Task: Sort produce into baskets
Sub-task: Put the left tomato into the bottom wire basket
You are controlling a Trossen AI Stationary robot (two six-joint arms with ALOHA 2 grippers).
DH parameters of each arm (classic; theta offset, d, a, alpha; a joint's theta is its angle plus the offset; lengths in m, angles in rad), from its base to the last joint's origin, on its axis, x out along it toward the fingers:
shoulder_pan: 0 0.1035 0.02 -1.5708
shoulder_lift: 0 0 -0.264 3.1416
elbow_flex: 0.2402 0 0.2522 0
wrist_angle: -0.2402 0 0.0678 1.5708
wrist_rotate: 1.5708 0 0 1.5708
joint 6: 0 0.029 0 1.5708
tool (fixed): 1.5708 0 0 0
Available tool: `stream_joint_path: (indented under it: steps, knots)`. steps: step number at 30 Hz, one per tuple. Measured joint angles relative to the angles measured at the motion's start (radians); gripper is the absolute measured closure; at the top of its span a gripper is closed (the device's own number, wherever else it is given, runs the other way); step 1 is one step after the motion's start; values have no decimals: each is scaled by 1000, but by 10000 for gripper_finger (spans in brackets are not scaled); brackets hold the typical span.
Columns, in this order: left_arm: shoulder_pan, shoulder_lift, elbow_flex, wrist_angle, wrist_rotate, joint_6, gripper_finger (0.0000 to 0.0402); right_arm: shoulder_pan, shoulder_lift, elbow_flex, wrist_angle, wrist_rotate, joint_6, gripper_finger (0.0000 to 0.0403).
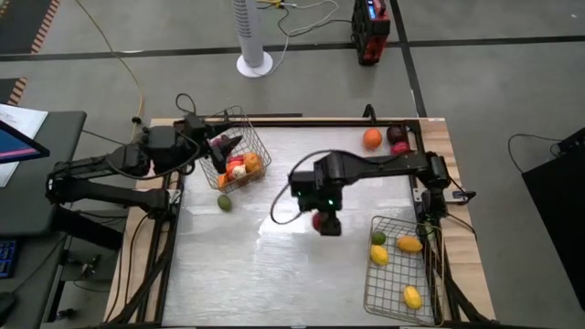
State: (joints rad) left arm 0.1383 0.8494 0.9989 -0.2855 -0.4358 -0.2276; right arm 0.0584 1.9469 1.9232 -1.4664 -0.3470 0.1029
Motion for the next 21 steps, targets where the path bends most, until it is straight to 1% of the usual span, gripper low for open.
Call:
stream_joint_path:
  steps: [3, 6, 9, 13, 18, 21]
  knots:
    - [0, 21, 0, 6, -2, 10, 157, 37, -10, -1, -53, 7, 1, 58]
    - [0, 35, 0, 10, -34, 22, 157, 69, -25, -3, -53, 31, 2, 57]
    - [1, 36, 0, 12, -44, -5, 157, 96, -59, -23, -40, 59, 8, 58]
    - [1, 34, 0, 13, -48, -6, 157, 113, -144, -87, -23, 133, 38, 59]
    - [1, 32, 0, 15, -82, -2, 157, 133, -296, -220, 9, 269, 107, 58]
    - [1, 32, 0, 15, -89, 5, 157, 169, -388, -312, 10, 293, 161, 58]
